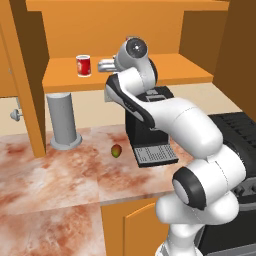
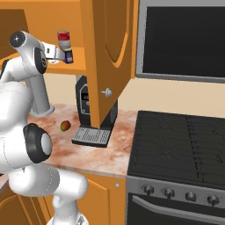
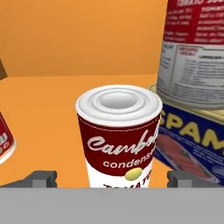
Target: Stack two cans on top of the other two cans in the cabinet.
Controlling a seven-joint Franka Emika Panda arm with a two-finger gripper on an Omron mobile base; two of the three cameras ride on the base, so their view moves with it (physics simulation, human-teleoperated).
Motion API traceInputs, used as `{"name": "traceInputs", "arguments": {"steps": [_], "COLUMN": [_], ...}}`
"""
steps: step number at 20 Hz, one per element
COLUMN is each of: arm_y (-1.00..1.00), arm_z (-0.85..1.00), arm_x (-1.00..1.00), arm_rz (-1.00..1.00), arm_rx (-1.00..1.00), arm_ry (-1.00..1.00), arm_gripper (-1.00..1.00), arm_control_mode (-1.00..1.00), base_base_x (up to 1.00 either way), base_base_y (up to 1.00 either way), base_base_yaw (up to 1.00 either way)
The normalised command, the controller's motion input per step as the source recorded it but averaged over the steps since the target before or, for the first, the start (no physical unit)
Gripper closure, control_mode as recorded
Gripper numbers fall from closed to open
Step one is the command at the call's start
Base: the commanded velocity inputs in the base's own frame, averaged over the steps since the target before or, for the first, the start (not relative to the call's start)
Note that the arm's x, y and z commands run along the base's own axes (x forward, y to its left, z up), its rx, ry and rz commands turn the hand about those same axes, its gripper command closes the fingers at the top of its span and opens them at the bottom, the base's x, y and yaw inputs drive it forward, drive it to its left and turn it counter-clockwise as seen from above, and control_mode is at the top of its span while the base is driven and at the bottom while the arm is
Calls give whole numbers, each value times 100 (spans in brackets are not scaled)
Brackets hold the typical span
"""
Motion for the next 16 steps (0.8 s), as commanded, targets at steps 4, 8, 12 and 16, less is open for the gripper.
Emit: {"name": "traceInputs", "arguments": {"steps": [4, 8, 12, 16], "arm_y": [0, 0, 0, 0], "arm_z": [-9, -4, -2, -1], "arm_x": [7, 9, 10, 8], "arm_rz": [0, 0, 0, 0], "arm_rx": [0, 0, 0, 0], "arm_ry": [0, 0, 0, 0], "arm_gripper": [-100, -100, -100, -100], "arm_control_mode": [-100, -100, -100, -100], "base_base_x": [0, 0, 0, 0], "base_base_y": [0, 0, 0, 0], "base_base_yaw": [0, 0, 0, 0]}}
